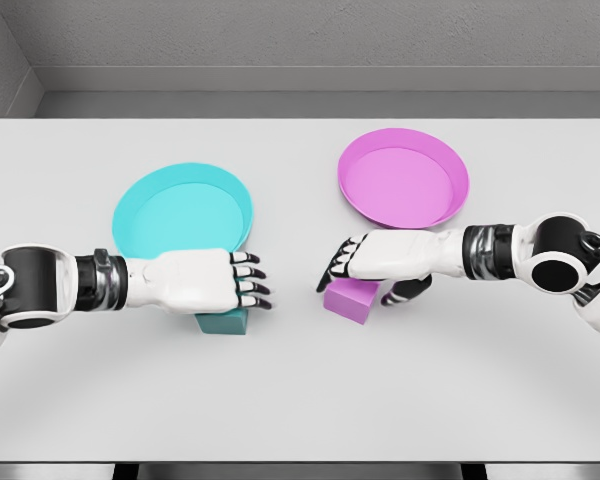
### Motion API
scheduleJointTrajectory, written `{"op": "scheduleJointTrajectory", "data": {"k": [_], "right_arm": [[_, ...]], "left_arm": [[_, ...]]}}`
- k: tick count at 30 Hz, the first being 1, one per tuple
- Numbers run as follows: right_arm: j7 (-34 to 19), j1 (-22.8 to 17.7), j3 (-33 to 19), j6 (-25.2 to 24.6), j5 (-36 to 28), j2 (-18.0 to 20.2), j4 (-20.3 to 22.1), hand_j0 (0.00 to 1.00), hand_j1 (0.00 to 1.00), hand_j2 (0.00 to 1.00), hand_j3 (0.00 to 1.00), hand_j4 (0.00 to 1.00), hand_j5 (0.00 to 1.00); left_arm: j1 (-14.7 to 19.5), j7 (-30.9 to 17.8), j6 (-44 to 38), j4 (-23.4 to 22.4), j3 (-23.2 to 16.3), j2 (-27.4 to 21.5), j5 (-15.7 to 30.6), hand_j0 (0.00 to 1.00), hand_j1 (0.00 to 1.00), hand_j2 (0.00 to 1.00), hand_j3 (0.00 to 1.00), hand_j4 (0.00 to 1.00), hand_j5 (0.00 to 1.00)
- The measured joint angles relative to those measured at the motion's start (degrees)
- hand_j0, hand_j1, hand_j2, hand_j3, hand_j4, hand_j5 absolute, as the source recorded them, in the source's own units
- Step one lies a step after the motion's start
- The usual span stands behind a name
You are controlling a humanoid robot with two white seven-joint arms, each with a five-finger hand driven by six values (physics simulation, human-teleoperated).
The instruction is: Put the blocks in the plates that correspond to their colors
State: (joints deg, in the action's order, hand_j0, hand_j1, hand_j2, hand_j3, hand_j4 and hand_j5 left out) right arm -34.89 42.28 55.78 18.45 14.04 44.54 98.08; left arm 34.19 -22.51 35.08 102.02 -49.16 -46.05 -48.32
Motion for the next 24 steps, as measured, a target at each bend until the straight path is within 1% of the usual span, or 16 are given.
{"op": "scheduleJointTrajectory", "data": {"k": [1,4,5,9,13,14,19,24], "right_arm": [[0.0,0.0,0.1,-0.1,0.0,-0.1,0.0,0.65,0.65,0.65,0.65,0.65,0.65],[-0.1,0.0,0.2,-0.1,0.1,-0.3,-0.3,0.59,0.59,0.59,0.59,0.59,0.59],[-0.1,0.0,0.2,-0.1,0.2,-0.4,-0.3,0.55,0.55,0.55,0.55,0.55,0.55],[-0.1,0.2,0.3,0.0,0.4,-0.4,-0.2,0.55,0.55,0.55,0.55,0.55,0.55],[-0.1,0.4,-0.1,0.1,0.7,-0.4,0.1,0.55,0.55,0.55,0.55,0.55,0.55],[-0.1,0.5,-0.2,0.1,0.8,-0.4,0.2,0.55,0.55,0.55,0.55,0.55,0.55],[-0.1,1.3,-0.9,0.2,1.0,-0.4,0.5,0.55,0.55,0.55,0.55,0.55,0.55],[-0.1,1.5,-2.7,0.2,1.1,-0.4,0.5,0.56,0.56,0.56,0.56,0.56,0.56]], "left_arm": [[0.0,-0.3,0.0,0.0,0.0,0.0,0.1,0.7,0.7,0.7,0.7,0.7,0.7],[0.0,-0.7,-0.1,0.1,0.1,0.0,0.4,0.65,0.65,0.65,0.65,0.65,0.65],[0.1,-0.8,-0.2,0.1,0.1,0.0,0.4,0.63,0.63,0.63,0.63,0.63,0.63],[0.1,-1.2,-0.5,0.2,0.2,0.1,0.8,0.55,0.55,0.55,0.55,0.55,0.55],[0.3,-1.6,-0.4,0.2,0.2,0.2,0.5,0.52,0.52,0.52,0.52,0.52,0.52],[0.3,-1.7,-0.3,0.1,0.2,0.2,0.4,0.49,0.49,0.49,0.49,0.49,0.49],[0.4,-1.9,-0.1,0.1,0.3,0.3,0.2,0.46,0.46,0.46,0.46,0.46,0.46],[1.5,-1.6,0.0,0.2,0.4,0.4,1.7,0.47,0.47,0.47,0.47,0.47,0.47]]}}
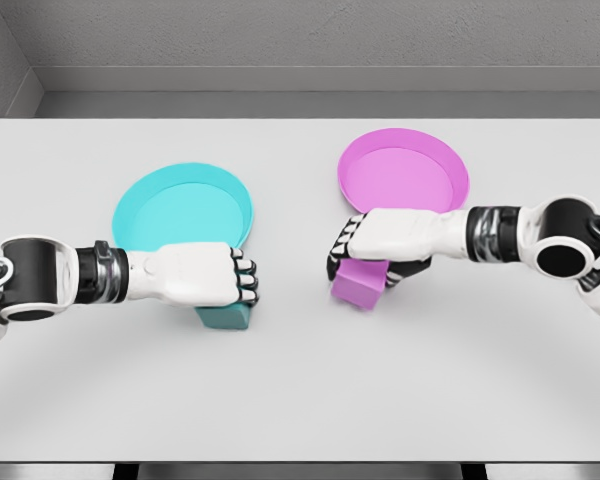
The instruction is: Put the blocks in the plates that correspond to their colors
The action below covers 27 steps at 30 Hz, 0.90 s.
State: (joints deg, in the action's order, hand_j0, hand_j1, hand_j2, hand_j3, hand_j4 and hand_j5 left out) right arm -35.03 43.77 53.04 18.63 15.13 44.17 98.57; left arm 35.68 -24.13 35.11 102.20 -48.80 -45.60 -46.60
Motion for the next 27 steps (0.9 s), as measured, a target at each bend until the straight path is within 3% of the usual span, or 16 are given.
{"op": "scheduleJointTrajectory", "data": {"k": [15,22,27], "right_arm": [[0.0,1.3,-4.4,-2.3,0.5,0.2,-2.4,0.55,0.55,0.55,0.55,0.55,0.55],[0.0,2.2,-5.2,-5.6,2.0,0.0,-3.4,0.55,0.55,0.55,0.55,0.55,0.55],[0.0,2.9,-5.6,-8.1,3.2,-0.1,-3.9,0.55,0.55,0.55,0.55,0.55,0.55]], "left_arm": [[3.4,0.3,0.0,-0.2,0.7,0.9,9.1,0.48,0.48,0.48,0.48,0.48,0.48],[3.3,0.3,0.0,-1.2,5.1,-0.1,12.7,0.5,0.5,0.5,0.5,0.5,0.5],[3.3,0.3,0.0,-4.8,8.1,-1.3,14.1,0.5,0.5,0.5,0.5,0.5,0.5]]}}
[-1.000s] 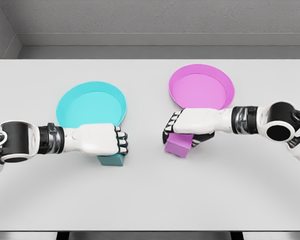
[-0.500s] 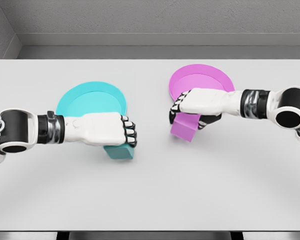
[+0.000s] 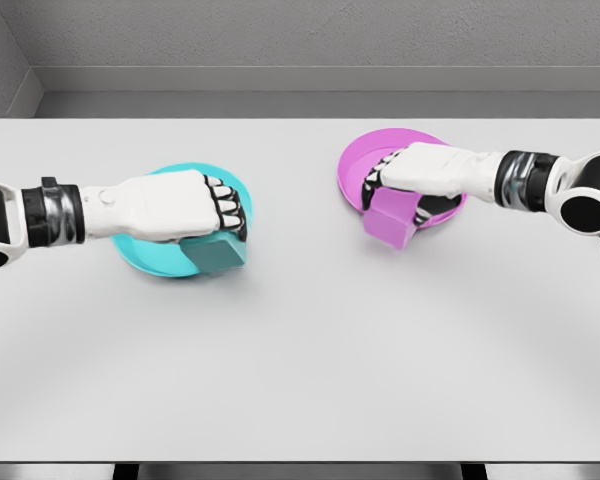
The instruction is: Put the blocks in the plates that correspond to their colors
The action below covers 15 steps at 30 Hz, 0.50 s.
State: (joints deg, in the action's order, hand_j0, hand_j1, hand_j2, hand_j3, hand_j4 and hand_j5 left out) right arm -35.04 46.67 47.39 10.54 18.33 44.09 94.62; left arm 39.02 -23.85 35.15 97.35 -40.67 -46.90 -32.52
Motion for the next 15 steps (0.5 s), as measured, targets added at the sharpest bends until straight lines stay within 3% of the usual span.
{"op": "scheduleJointTrajectory", "data": {"k": [7,15], "right_arm": [[0.0,0.7,-2.2,-1.2,0.9,-0.1,-3.9,0.55,0.55,0.55,0.55,0.55,0.55],[0.0,1.8,-3.8,-1.4,1.8,-1.2,-11.1,0.55,0.55,0.55,0.55,0.55,0.55]], "left_arm": [[1.2,-0.3,0.0,-8.6,2.1,2.1,-0.6,0.5,0.5,0.5,0.5,0.5,0.5],[2.5,-0.5,0.0,-16.5,1.9,6.3,-6.9,0.51,0.51,0.51,0.51,0.51,0.51]]}}
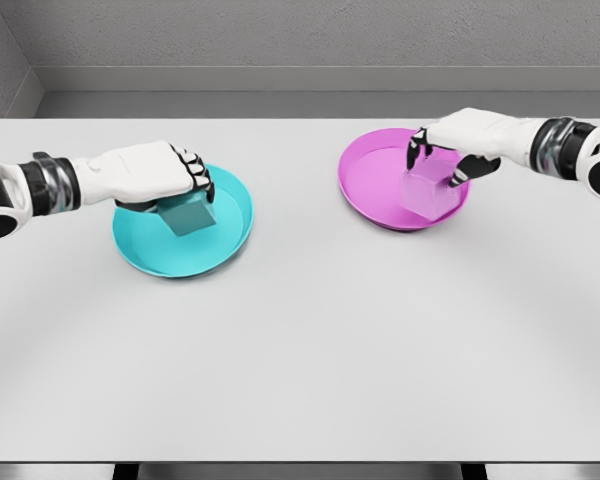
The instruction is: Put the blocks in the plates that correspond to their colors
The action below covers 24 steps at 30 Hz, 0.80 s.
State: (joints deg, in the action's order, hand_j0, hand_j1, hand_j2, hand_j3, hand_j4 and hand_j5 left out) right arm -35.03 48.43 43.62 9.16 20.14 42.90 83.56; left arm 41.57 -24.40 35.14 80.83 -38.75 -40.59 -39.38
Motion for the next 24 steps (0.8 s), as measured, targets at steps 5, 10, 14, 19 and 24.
{"op": "scheduleJointTrajectory", "data": {"k": [5,10,14,19,24], "right_arm": [[0.0,1.3,0.0,-1.1,1.6,-3.3,-3.5,0.59,0.59,0.59,0.59,0.59,0.59],[0.0,1.3,-0.4,-1.7,2.0,-4.1,-3.9,1.0,1.0,1.0,1.0,1.0,1.0],[0.0,0.5,-2.5,-1.2,1.9,-3.1,-2.5,1.0,1.0,1.0,1.0,1.0,1.0],[0.0,-5.4,-7.5,6.3,1.8,0.1,1.4,1.0,1.0,1.0,1.0,1.0,1.0],[0.0,-10.9,-11.0,17.8,0.4,3.4,2.2,1.0,1.0,1.0,1.0,1.0,1.0]], "left_arm": [[0.2,-0.1,0.0,-0.9,-0.8,1.0,-2.7,0.68,0.68,0.68,0.68,0.68,0.68],[0.2,-0.1,0.0,-1.1,-1.3,1.1,-3.2,1.0,1.0,1.0,1.0,1.0,1.0],[0.2,-0.1,0.0,-0.9,-1.4,1.0,-3.3,1.0,1.0,1.0,1.0,1.0,1.0],[0.2,-0.1,0.0,-0.1,-1.0,-0.6,-2.3,1.0,1.0,1.0,1.0,1.0,1.0],[0.1,-0.1,0.0,0.9,-0.7,-4.7,4.0,1.0,1.0,1.0,1.0,1.0,1.0]]}}
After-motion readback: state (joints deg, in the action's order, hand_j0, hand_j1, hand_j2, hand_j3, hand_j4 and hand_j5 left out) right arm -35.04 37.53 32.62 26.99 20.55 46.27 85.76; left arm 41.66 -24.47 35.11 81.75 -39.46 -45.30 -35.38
